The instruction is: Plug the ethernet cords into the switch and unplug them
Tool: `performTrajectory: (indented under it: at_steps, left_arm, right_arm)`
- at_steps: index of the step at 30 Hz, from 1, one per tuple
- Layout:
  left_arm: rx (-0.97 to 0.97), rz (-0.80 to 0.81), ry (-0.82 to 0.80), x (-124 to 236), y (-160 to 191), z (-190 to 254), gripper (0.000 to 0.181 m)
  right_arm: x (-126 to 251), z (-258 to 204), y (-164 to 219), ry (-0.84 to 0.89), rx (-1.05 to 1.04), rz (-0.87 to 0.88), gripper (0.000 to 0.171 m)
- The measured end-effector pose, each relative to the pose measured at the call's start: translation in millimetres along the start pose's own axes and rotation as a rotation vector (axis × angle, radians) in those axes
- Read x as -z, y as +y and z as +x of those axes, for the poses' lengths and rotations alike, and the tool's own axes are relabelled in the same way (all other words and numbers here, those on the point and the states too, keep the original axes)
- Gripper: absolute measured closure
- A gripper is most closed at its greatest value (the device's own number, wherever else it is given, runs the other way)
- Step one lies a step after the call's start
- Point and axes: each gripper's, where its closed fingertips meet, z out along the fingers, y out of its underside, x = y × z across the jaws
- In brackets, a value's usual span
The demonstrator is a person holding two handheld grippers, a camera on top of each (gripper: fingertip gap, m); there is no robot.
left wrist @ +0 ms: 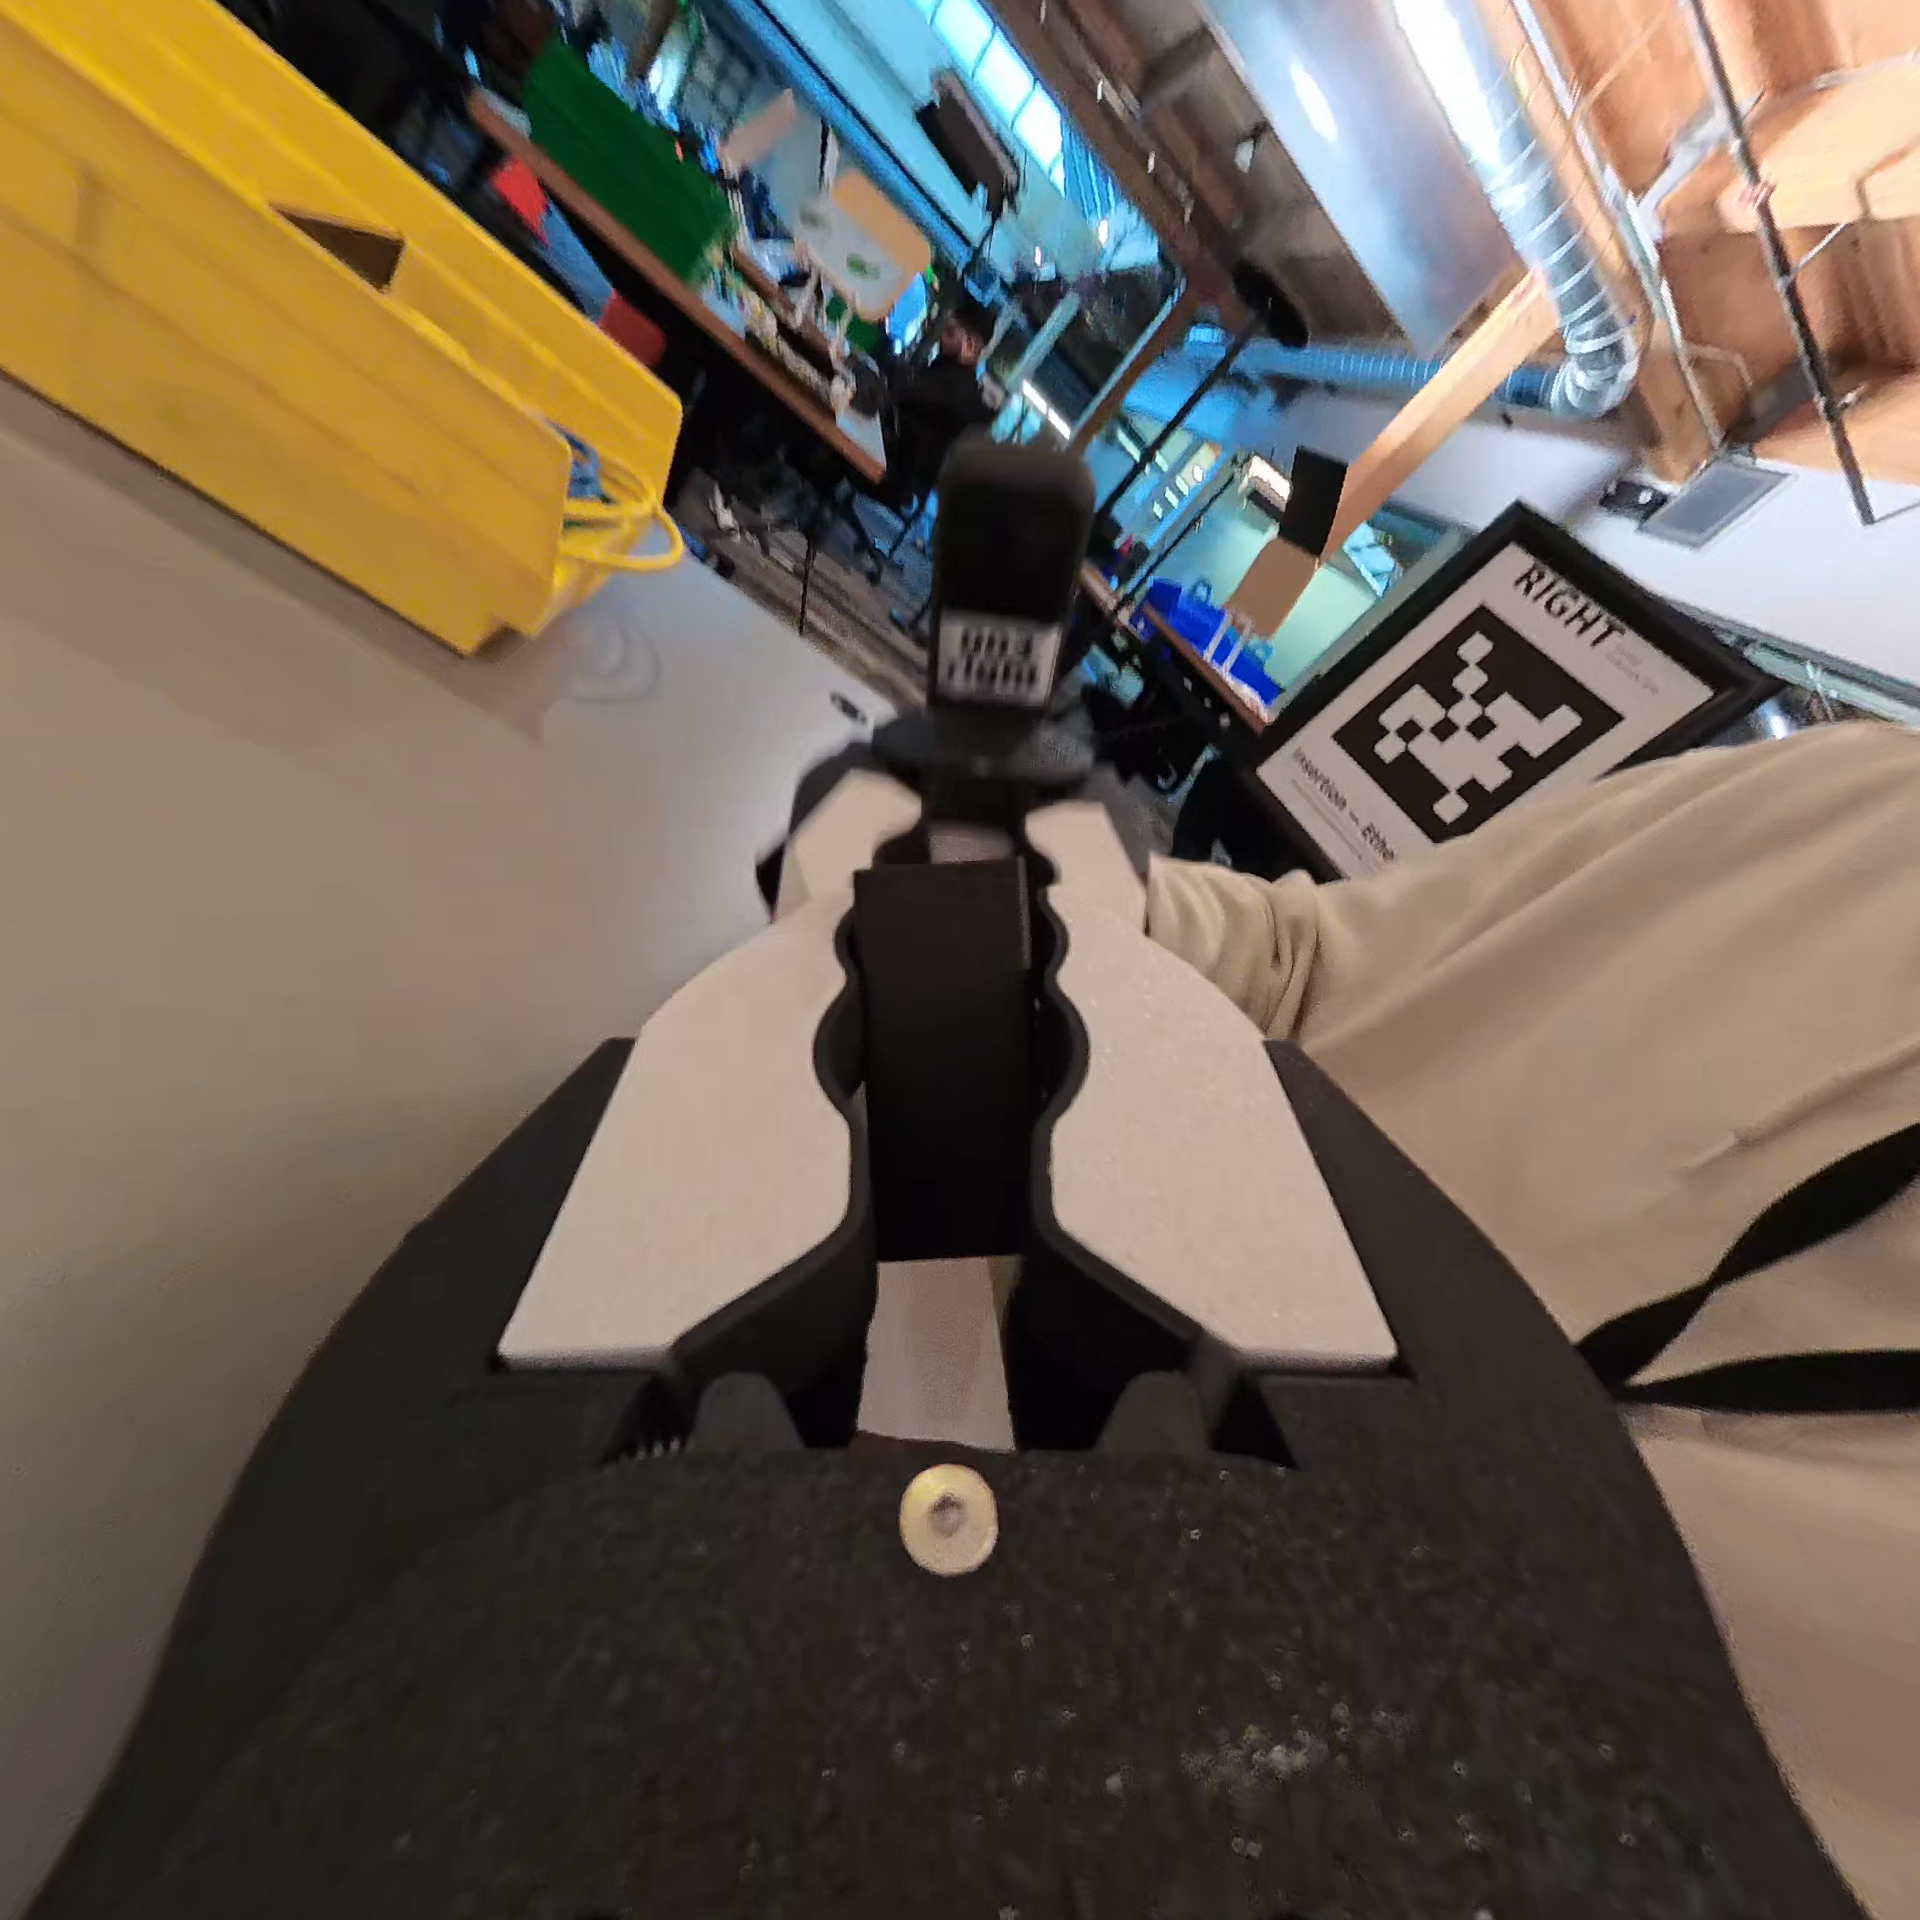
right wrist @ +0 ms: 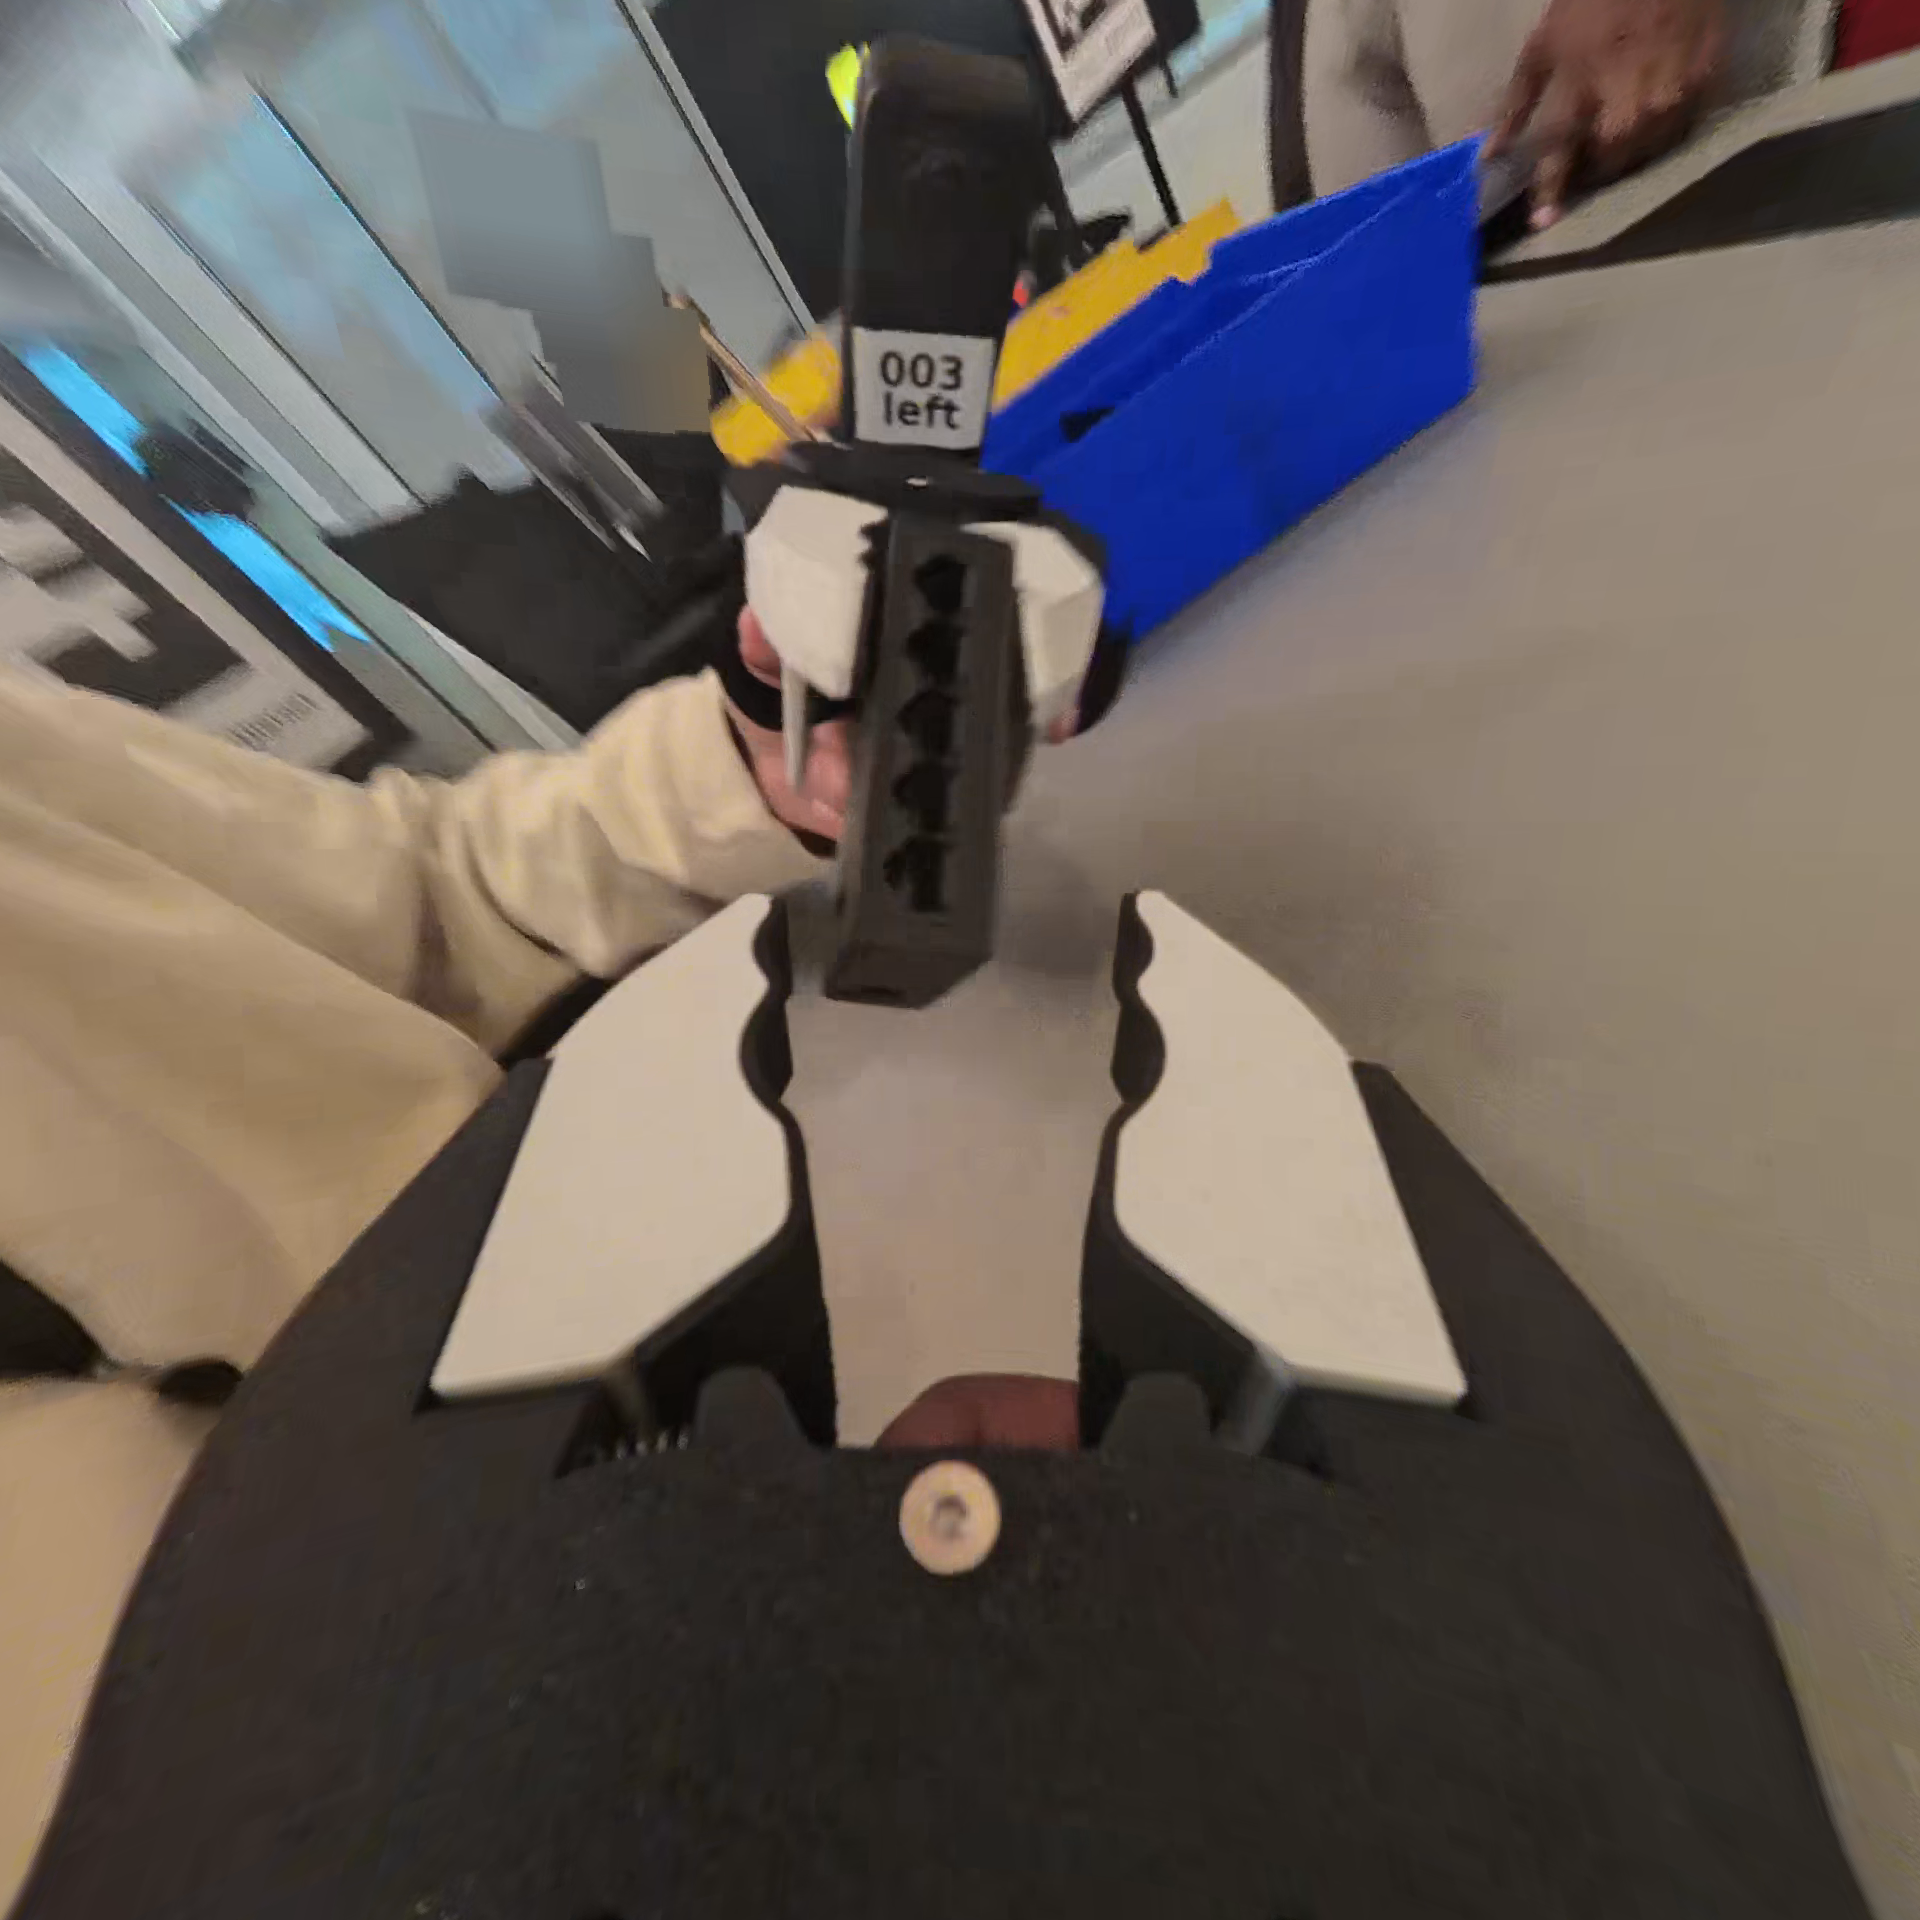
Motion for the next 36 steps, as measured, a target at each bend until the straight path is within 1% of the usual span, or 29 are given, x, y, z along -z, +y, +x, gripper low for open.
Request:
performTrajectory:
  at_steps: [2,3,4,5,7,8,9,10,12,14,15,16,17,19,21,23,25,27,28,30,31,33,36]
  left_arm:
    - [-0.006,0.033,0.023,-3,-5,6,0.153]
    - [-0.012,0.044,0.033,-5,-7,10,0.153]
    - [-0.025,0.066,0.037,-6,-10,13,0.153]
    - [-0.046,0.084,0.045,-6,-12,18,0.152]
    - [-0.091,0.081,0.012,-5,-11,22,0.144]
    - [-0.12,0.076,-0.04,-1,-10,20,0.126]
    - [-0.145,0.062,-0.097,3,-6,17,0.119]
    - [-0.164,0.036,-0.151,8,0,14,0.118]
    - [-0.203,-0.019,-0.241,17,17,11,0.12]
    - [-0.224,-0.059,-0.28,22,38,14,0.123]
    - [-0.222,-0.081,-0.288,23,49,16,0.125]
    - [-0.215,-0.089,-0.3,24,59,16,0.126]
    - [-0.204,-0.088,-0.307,24,67,16,0.126]
    - [-0.174,-0.095,-0.313,25,79,17,0.126]
    - [-0.172,-0.106,-0.335,28,85,15,0.126]
    - [-0.201,-0.117,-0.361,32,87,14,0.126]
    - [-0.209,-0.115,-0.367,36,87,13,0.126]
    - [-0.178,-0.083,-0.345,39,85,14,0.127]
    - [-0.159,-0.064,-0.334,40,83,15,0.128]
    - [-0.136,-0.031,-0.321,43,80,17,0.129]
    - [-0.135,-0.018,-0.316,44,79,19,0.129]
    - [-0.147,-0.009,-0.3,44,78,25,0.13]
    - [-0.161,-0.013,-0.297,44,77,27,0.13]
  right_arm:
    - [-19,-16,2,-0.084,-0.057,0.056,0.111]
    - [-23,-22,0,-0.104,-0.039,0.085,0.123]
    - [-24,-21,-1,-0.074,0.003,0.094,0.14]
    - [-21,-22,-6,-0.059,0.049,0.126,0.141]
    - [-8,-23,-17,-0.022,0.136,0.133,0.144]
    - [4,-19,-22,0.021,0.198,0.095,0.144]
    - [20,-8,-29,0.091,0.263,0.048,0.144]
    - [42,8,-41,0.196,0.341,0.005,0.144]
    - [100,42,-82,0.396,0.504,-0.066,0.144]
    - [166,93,-126,0.641,0.689,-0.221,0.144]
    - [195,125,-143,0.728,0.748,-0.32,0.144]
    - [215,156,-150,0.742,0.74,-0.417,0.144]
    - [228,185,-151,0.717,0.693,-0.503,0.144]
    - [245,242,-149,0.695,0.651,-0.656,0.144]
    - [251,290,-146,0.68,0.607,-0.784,0.144]
    - [242,323,-140,0.616,0.57,-0.845,0.144]
    - [231,347,-134,0.554,0.579,-0.893,0.144]
    - [224,363,-126,0.492,0.562,-0.935,0.144]
    - [226,369,-118,0.471,0.563,-1.0,0.144]
    - [238,380,-116,0.497,0.564,-1.119,0.143]
    - [245,384,-118,0.522,0.524,-1.162,0.144]
    - [267,394,-119,0.582,0.441,-1.315,0.143]
    - [294,402,-108,0.605,0.363,-1.533,0.143]
